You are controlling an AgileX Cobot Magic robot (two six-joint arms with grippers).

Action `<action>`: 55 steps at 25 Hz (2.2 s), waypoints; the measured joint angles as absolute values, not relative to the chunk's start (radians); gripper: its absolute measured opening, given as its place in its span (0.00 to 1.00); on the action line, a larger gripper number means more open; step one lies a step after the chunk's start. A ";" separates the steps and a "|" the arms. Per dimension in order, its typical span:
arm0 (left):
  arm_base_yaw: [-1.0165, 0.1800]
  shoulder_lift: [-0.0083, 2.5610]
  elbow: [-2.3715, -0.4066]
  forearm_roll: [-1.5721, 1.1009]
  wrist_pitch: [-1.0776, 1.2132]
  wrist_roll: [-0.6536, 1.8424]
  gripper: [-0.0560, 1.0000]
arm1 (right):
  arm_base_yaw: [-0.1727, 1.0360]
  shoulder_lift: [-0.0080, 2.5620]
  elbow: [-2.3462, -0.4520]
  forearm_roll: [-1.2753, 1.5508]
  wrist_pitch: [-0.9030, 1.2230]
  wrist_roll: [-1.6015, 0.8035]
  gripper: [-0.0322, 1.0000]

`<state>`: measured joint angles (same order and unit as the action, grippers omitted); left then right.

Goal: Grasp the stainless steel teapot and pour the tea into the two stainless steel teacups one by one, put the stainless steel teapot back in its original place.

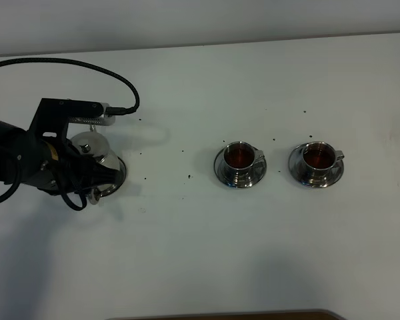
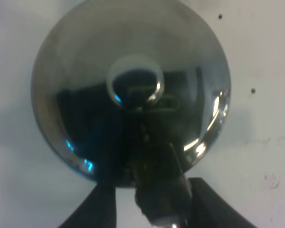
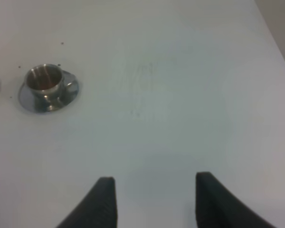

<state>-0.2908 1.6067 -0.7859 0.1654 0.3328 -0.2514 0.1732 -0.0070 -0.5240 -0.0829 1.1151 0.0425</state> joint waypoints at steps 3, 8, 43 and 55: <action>-0.291 1.602 -0.786 0.163 0.340 -0.251 0.44 | 0.173 -0.007 -0.524 -0.083 1.115 0.042 0.40; -0.291 1.559 -0.786 0.144 0.378 -0.251 0.44 | 0.173 -0.007 -0.524 -0.083 1.115 0.042 0.40; -0.291 0.475 -0.729 0.014 1.184 -0.137 0.41 | 0.173 -0.007 -0.524 -0.083 1.115 0.042 0.40; -0.291 0.237 -0.480 0.030 1.077 -0.074 0.41 | 0.173 -0.007 -0.524 -0.083 1.115 0.043 0.40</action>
